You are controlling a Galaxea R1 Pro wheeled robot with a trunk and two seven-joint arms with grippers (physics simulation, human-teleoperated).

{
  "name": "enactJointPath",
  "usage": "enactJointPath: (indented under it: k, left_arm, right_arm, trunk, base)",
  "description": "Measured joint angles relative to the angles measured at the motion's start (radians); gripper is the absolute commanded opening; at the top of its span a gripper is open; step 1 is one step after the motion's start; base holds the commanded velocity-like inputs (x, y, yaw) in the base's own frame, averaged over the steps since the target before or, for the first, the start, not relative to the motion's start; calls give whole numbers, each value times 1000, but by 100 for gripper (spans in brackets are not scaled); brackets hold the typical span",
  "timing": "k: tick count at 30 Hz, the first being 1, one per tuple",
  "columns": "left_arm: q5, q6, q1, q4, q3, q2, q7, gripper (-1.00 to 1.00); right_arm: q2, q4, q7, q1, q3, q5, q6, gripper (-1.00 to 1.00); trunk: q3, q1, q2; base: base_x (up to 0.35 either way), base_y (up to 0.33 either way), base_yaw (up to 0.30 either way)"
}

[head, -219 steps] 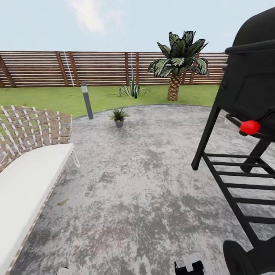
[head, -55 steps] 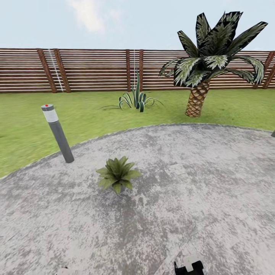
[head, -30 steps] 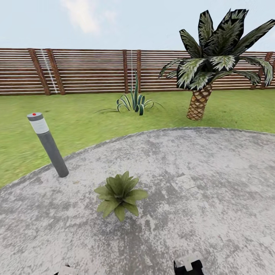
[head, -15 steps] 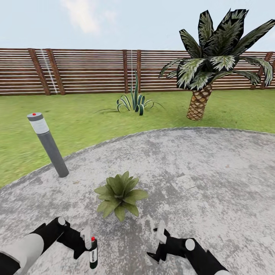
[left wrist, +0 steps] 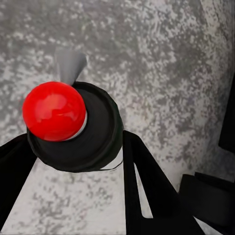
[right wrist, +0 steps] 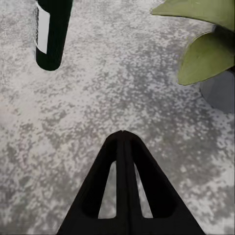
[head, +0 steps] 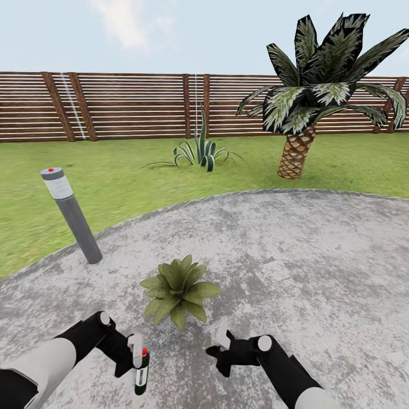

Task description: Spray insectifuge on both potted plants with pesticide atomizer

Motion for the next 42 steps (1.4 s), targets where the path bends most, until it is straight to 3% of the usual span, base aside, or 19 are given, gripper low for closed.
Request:
enactJointPath:
  k: [3, 5, 9, 14, 17, 23, 26, 28, 34, 42]
  left_arm:
    - [-15, 0, 0, 0, 0, -20, 2, -100]
    - [-29, -1, 1, -7, 2, -48, 4, -100]
    - [-77, -4, 4, -69, 6, -73, -3, -100]
    - [-86, -9, 3, -81, 6, -113, -8, -100]
    - [-89, -12, 3, -81, 5, -121, -14, -100]
    - [-92, -22, 3, -83, -3, -131, -86, -100]
    - [-91, -36, 3, -83, -64, -136, -90, -100]
    - [-91, -39, 3, -83, -85, -149, -87, -100]
    - [-91, -36, 2, -83, -89, -176, -74, -100]
    - [-85, -27, 3, -126, -85, -191, -61, -100]
  right_arm:
    - [31, 0, 26, 0, 0, 2, -1, -100]
    - [50, -2, 32, 0, 1, 2, -1, -100]
    - [56, -3, 34, 0, 0, 3, -1, -100]
    - [56, -3, 33, 0, 0, 3, -1, -100]
    - [56, -3, 32, 0, 0, 4, -1, -100]
    - [56, -3, 32, 0, 0, 5, -1, -100]
    - [56, -3, 32, 0, 0, 6, -1, -100]
    - [55, -3, 32, 0, 0, 6, -1, -100]
    - [55, -2, 32, 0, -1, 6, -1, -100]
    - [54, -2, 31, 0, -1, 6, -1, -100]
  trunk:
    - [0, 0, 0]
    - [0, 0, 0]
    - [0, 0, 0]
    - [0, 0, 0]
    - [0, 0, 0]
    - [0, 0, 0]
    - [0, 0, 0]
    - [0, 0, 0]
    - [0, 0, 0]
    - [0, 0, 0]
  base:
    - [0, 0, 0]
    - [0, 0, 0]
    - [0, 0, 0]
    - [0, 0, 0]
    - [0, 0, 0]
    - [0, 0, 0]
    - [0, 0, 0]
    - [0, 0, 0]
    - [0, 0, 0]
    - [0, 0, 0]
